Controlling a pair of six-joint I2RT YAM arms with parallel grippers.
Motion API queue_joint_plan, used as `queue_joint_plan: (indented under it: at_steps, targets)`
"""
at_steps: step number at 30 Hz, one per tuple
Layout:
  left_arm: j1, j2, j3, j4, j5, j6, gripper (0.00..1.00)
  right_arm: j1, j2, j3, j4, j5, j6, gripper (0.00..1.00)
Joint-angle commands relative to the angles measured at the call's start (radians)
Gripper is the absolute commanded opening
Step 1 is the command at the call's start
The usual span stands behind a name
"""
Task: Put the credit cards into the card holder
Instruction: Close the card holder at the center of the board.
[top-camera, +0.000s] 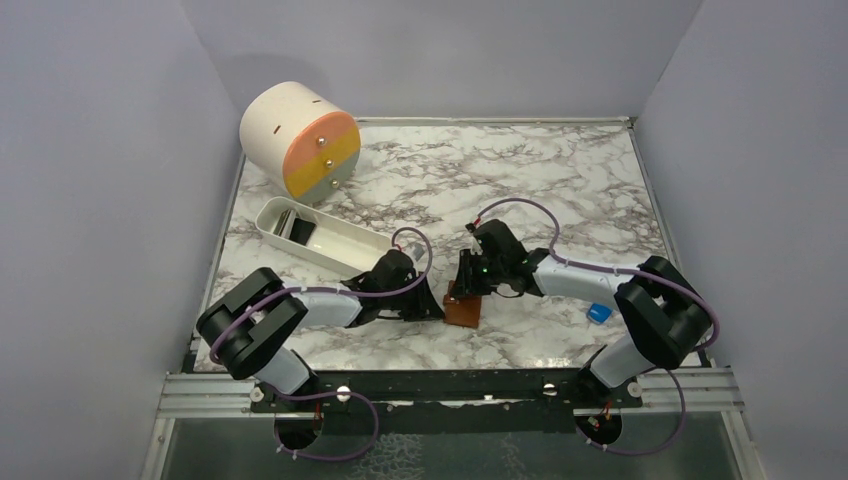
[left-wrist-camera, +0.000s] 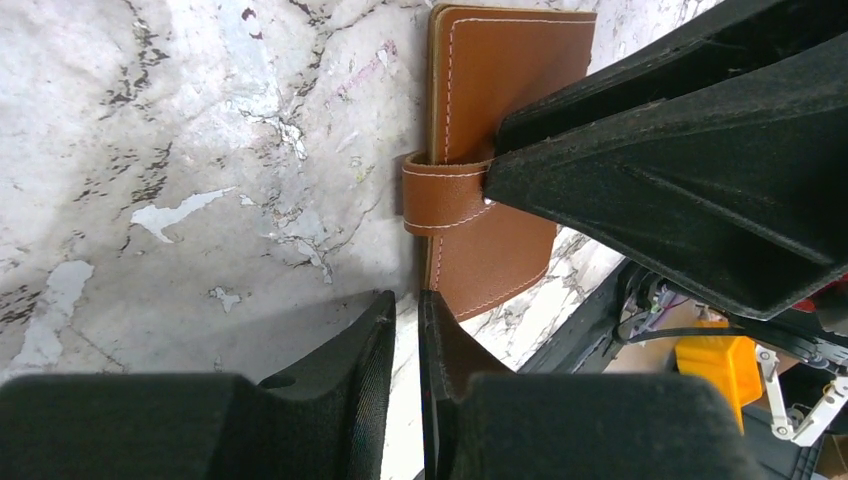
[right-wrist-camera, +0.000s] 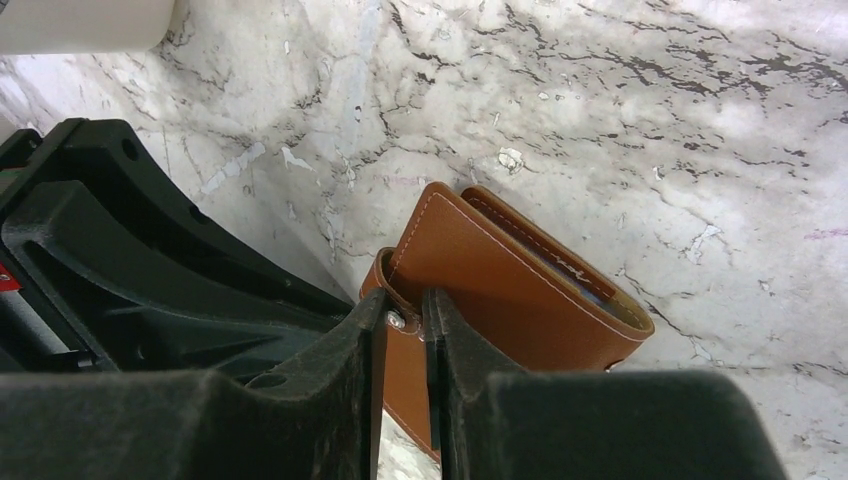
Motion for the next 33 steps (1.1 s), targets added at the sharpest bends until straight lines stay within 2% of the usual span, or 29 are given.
queue_joint_plan:
  at_steps: [1,8,22,33]
  targets:
    - [-0.009,0.035,0.007,0.018,0.009,-0.006,0.17,0.007,0.007,0.004,0.000,-0.015,-0.013,0.17]
    - [-0.011,0.062,0.001,0.017,0.007,-0.020,0.16,0.007,-0.031,0.001,-0.013,-0.033,-0.002,0.01]
    - [-0.011,0.081,-0.005,0.016,-0.006,-0.031,0.16,0.007,-0.081,-0.016,-0.082,0.043,-0.002,0.01]
    - [-0.012,0.087,-0.007,0.014,-0.010,-0.030,0.16,0.007,-0.045,-0.043,-0.062,0.097,-0.020,0.01]
